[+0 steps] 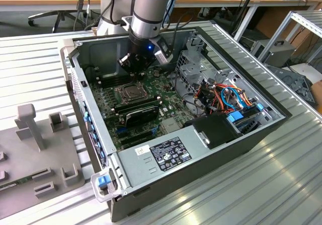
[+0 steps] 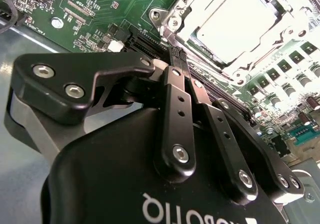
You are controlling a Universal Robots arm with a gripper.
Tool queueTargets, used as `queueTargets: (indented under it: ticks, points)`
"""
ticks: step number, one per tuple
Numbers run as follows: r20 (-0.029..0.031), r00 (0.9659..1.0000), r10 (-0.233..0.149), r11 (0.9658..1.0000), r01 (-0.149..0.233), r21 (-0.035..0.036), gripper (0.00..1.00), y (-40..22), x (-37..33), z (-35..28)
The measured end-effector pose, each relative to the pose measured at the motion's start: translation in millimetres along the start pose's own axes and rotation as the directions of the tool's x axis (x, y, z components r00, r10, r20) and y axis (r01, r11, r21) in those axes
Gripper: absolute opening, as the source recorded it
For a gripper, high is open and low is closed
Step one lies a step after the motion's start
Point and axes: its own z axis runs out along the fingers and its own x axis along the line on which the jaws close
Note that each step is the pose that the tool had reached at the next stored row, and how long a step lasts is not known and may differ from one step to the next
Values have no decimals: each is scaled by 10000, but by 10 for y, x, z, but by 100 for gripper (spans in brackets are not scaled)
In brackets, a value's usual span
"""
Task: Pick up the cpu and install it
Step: 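Install the first cpu locking lever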
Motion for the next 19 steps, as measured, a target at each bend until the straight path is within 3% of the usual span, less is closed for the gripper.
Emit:
queueTargets:
  ticks: [13, 19]
  points:
    - [-5, 10000, 0, 10000, 0, -2, 11, -19, -3, 35]
    - [-4, 10000, 0, 10000, 0, -4, 11, -16, -1, -25]
